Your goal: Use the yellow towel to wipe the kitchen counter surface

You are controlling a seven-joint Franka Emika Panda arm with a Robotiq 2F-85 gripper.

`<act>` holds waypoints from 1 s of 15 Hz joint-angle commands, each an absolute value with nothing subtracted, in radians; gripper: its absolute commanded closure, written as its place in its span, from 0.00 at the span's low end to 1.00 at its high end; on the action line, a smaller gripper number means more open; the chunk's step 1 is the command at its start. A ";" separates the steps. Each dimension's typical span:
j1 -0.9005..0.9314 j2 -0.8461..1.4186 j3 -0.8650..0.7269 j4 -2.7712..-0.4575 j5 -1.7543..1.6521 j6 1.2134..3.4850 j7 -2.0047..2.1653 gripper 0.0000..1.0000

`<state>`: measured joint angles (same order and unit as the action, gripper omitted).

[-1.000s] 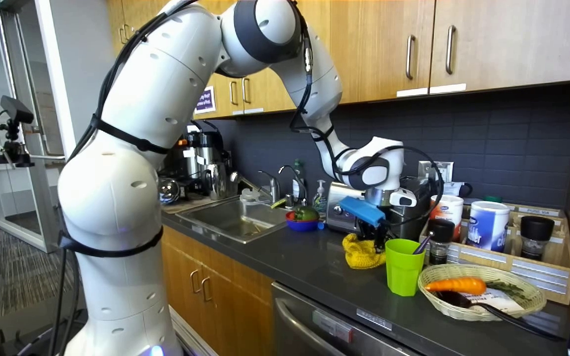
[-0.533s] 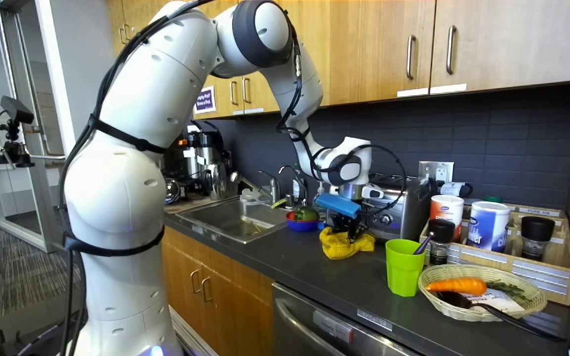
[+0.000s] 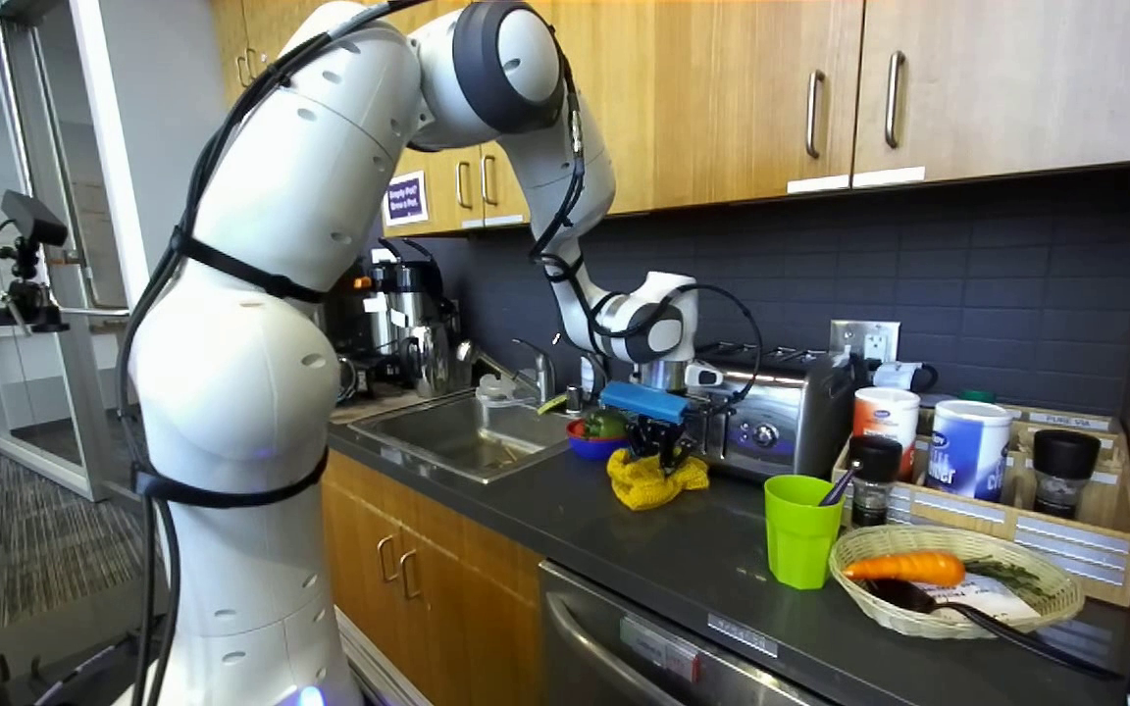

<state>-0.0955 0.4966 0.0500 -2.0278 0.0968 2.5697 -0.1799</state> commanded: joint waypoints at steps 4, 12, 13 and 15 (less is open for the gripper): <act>-0.070 0.501 0.051 -2.108 0.048 2.578 -0.214 0.95; -0.098 0.431 0.036 -2.211 0.049 2.580 -0.231 0.95; -0.105 0.423 0.034 -2.228 0.057 2.586 -0.232 0.95; -0.122 0.403 0.032 -2.267 0.078 2.585 -0.232 0.95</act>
<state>-0.0986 0.4096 0.0441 -2.1672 0.0639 2.5697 -0.2165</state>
